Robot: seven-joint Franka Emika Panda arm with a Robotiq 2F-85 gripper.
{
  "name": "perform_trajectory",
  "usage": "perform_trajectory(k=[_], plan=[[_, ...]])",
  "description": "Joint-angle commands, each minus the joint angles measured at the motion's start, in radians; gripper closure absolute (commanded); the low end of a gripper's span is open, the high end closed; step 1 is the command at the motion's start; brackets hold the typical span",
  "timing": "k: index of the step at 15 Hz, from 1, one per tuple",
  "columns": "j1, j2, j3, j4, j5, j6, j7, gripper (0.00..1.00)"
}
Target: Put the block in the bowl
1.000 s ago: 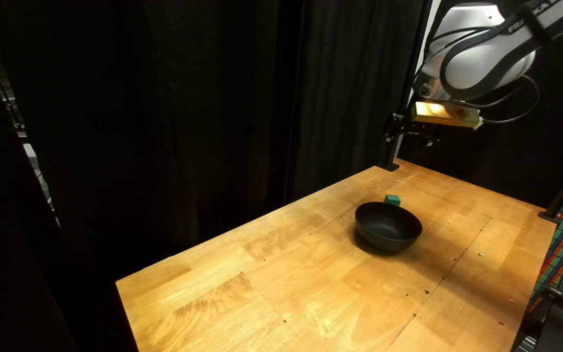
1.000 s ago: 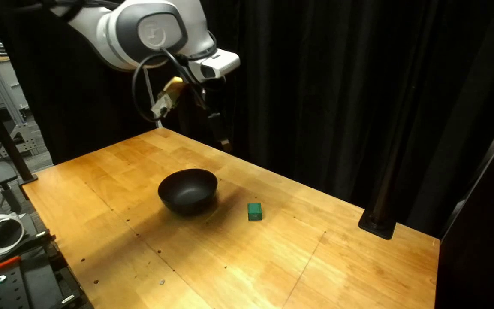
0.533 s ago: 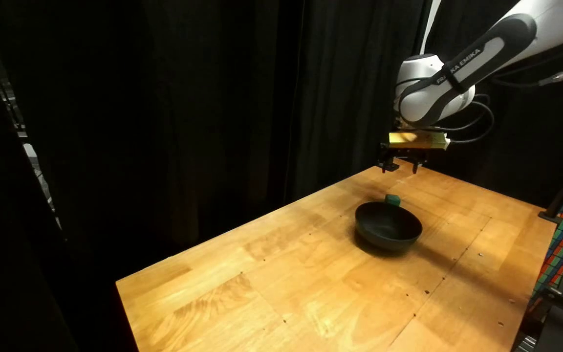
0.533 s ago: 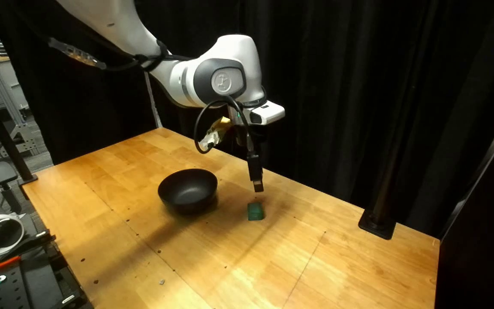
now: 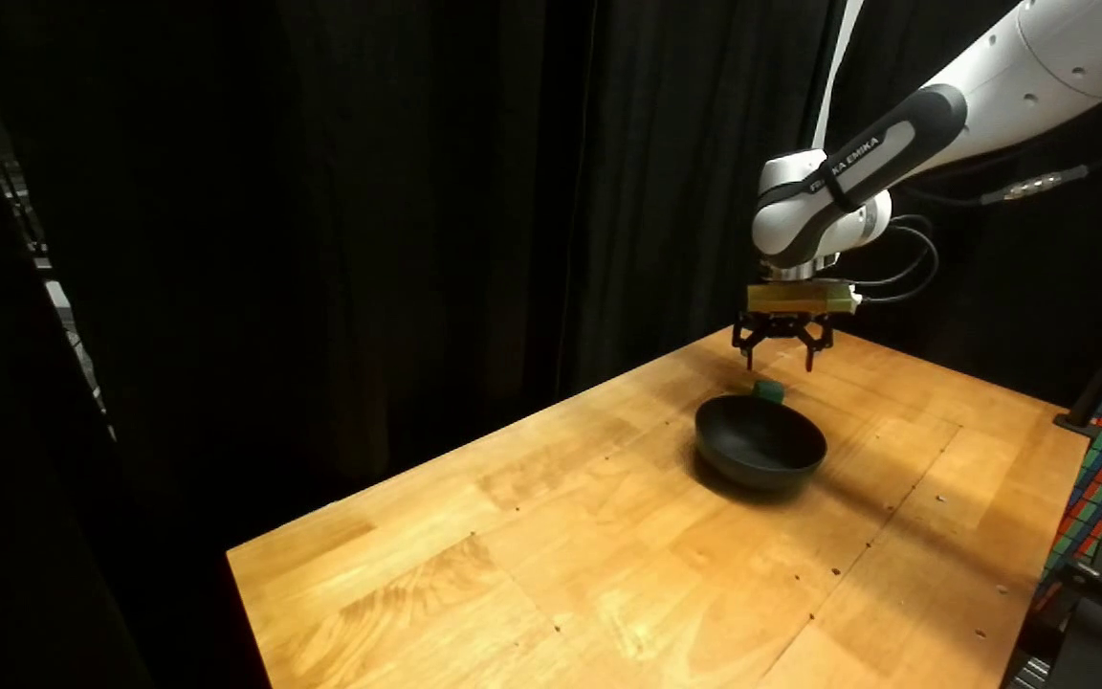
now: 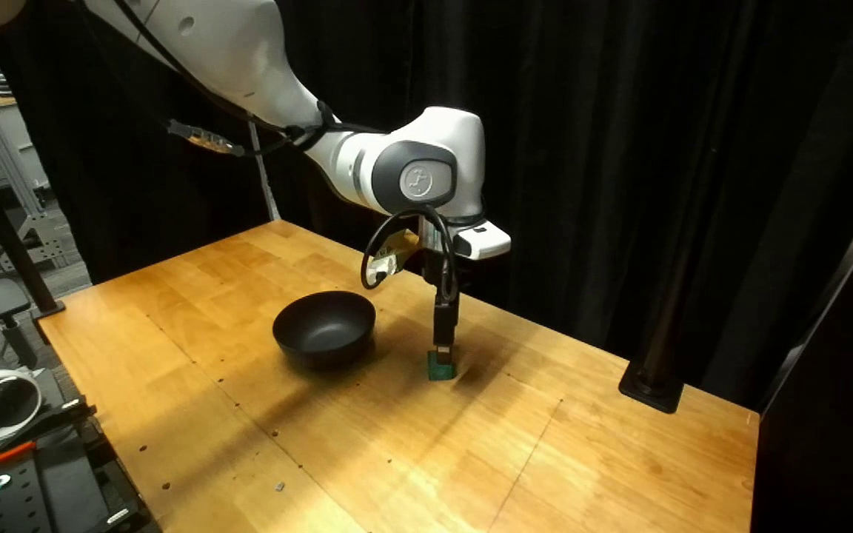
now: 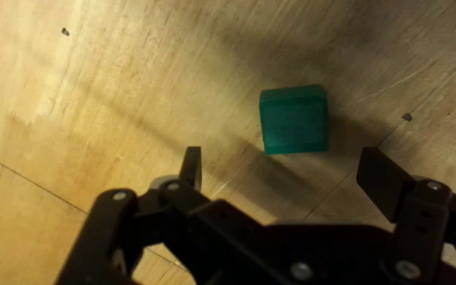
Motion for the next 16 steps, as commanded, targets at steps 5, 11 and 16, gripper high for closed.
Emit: perform_trajectory(k=[5,11,16], plan=[[-0.051,0.084,0.019,0.092,0.137,-0.056,-0.110,0.00],[-0.046,0.110,0.018,0.093,0.180,-0.036,-0.147,0.26],[-0.046,0.107,0.011,0.091,0.186,-0.018,-0.155,0.67]])
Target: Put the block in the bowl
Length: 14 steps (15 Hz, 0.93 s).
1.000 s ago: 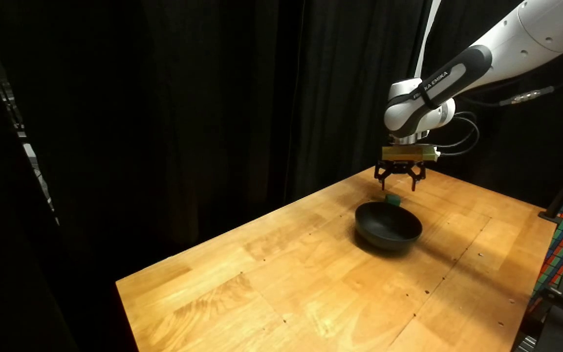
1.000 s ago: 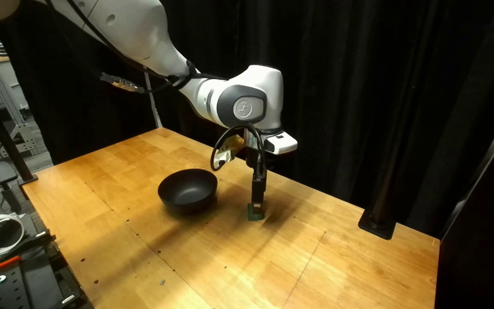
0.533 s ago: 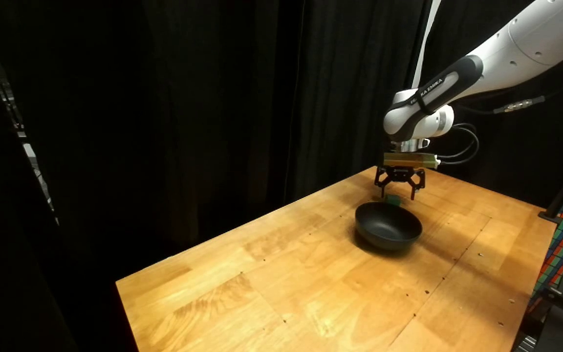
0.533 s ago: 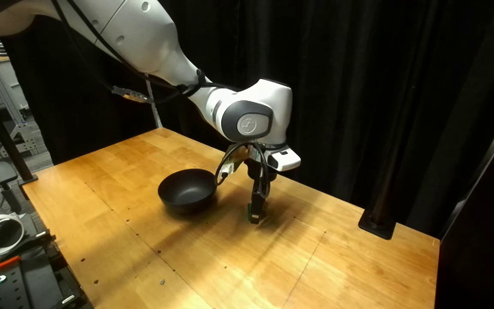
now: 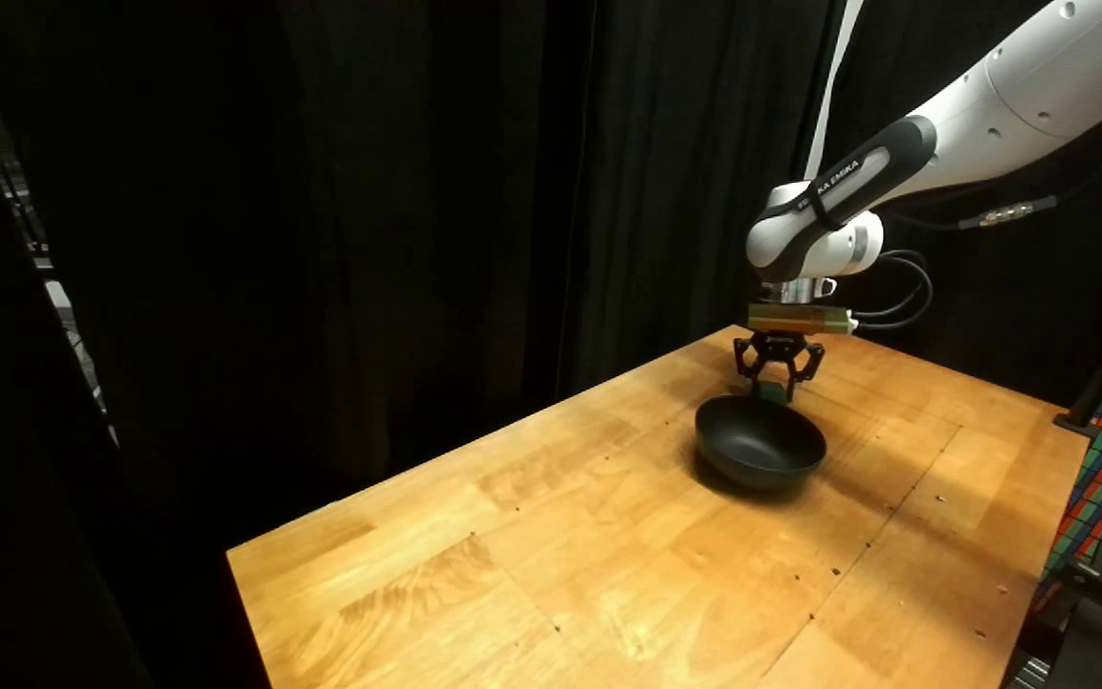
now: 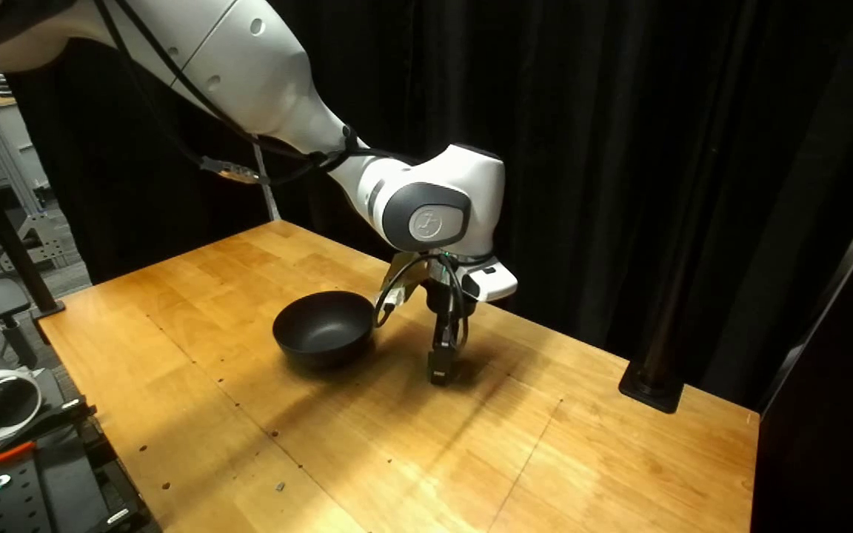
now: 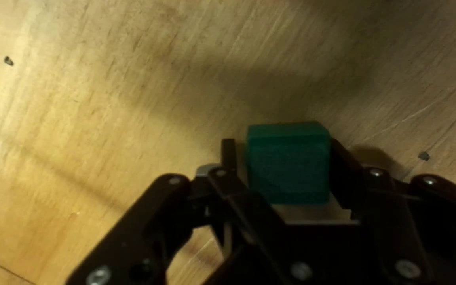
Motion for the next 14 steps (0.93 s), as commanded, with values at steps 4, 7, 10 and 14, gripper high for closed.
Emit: perform_trajectory(k=[4,7,10,14], plan=[[-0.006,-0.045,-0.008,-0.003,0.040,-0.026,-0.017,0.79],[-0.013,-0.145,0.006,-0.052,0.073,-0.054,-0.030,0.79],[-0.013,-0.248,0.039,-0.101,0.128,-0.156,-0.060,0.79],[0.007,-0.361,0.067,-0.214,0.191,-0.237,-0.094,0.79]])
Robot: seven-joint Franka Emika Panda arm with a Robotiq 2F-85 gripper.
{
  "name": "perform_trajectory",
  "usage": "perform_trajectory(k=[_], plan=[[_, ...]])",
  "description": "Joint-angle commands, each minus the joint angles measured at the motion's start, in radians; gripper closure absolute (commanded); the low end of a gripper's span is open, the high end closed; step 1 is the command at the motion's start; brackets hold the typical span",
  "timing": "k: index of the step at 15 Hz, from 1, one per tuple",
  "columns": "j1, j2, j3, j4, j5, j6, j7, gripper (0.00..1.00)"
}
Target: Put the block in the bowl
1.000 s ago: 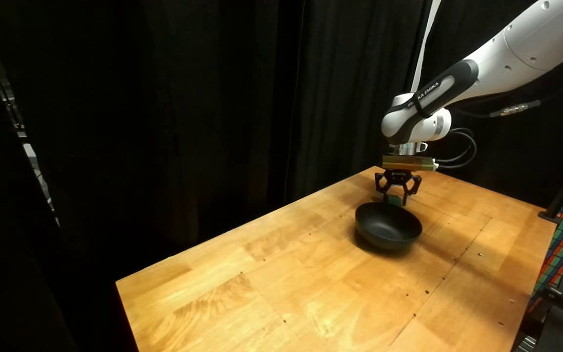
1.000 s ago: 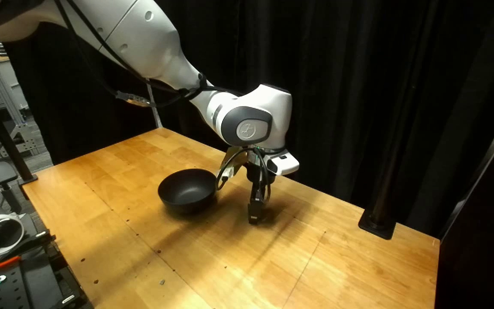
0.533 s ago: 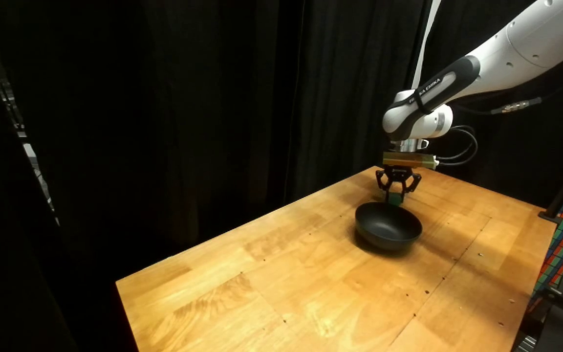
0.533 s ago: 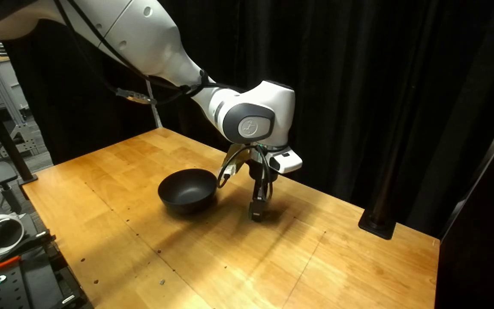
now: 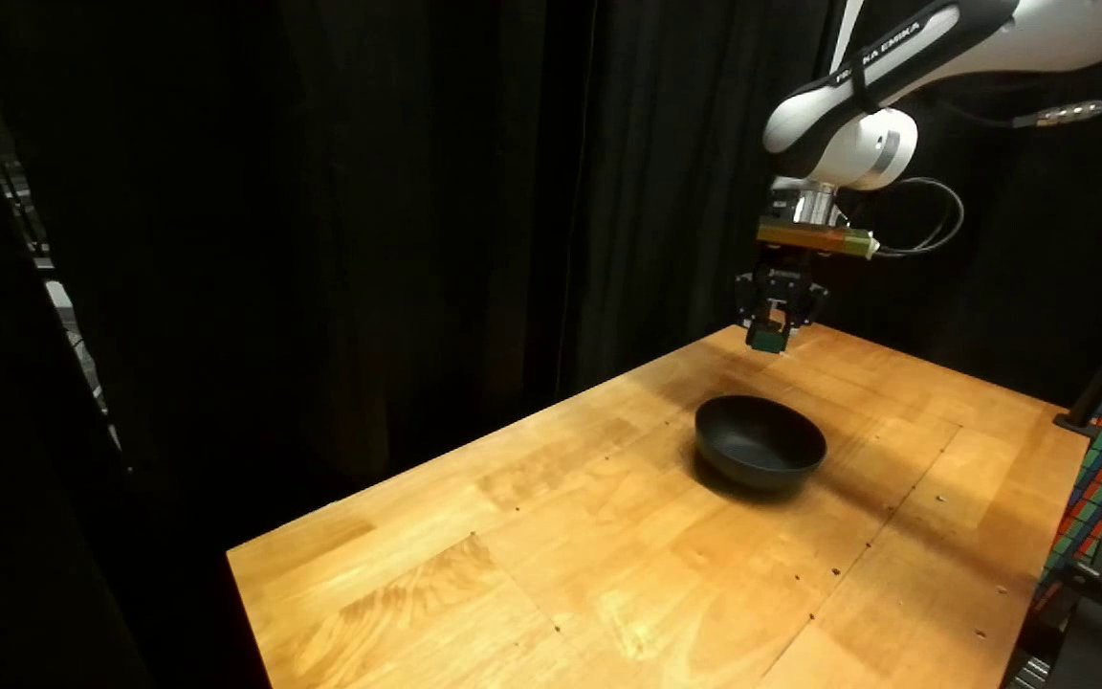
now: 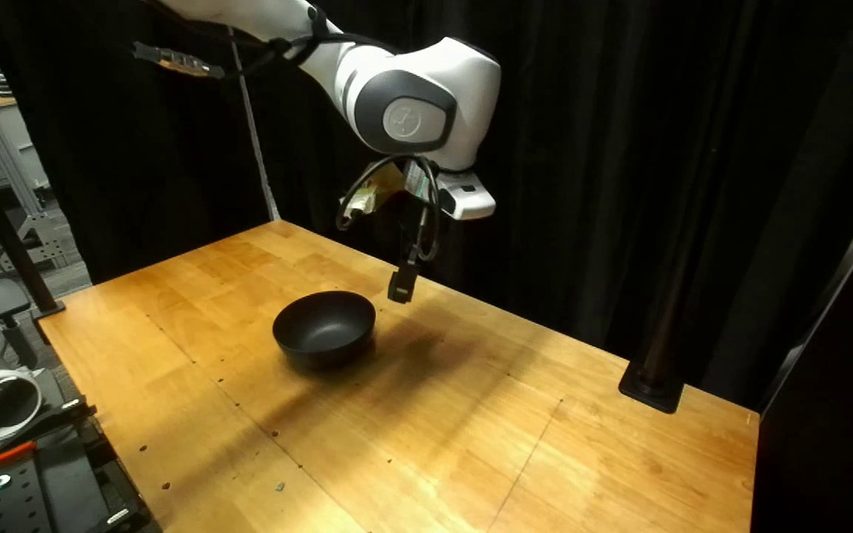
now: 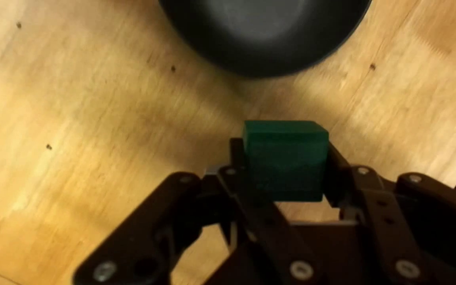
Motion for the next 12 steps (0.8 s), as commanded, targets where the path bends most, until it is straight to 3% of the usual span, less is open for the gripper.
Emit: perform_trajectory(k=[1,2,3,4,8,12], plan=[[0.014,-0.124,0.023,-0.157,0.058,-0.028,-0.050,0.79],[0.027,-0.144,0.022,-0.201,0.055,-0.006,-0.048,0.79],[0.036,-0.155,0.021,-0.228,0.045,-0.019,-0.046,0.29],[0.038,-0.167,0.024,-0.252,0.046,-0.033,-0.057,0.28],[0.042,-0.233,0.024,-0.318,0.062,-0.088,-0.072,0.01],[0.026,-0.369,0.012,-0.412,0.129,-0.066,-0.102,0.00]])
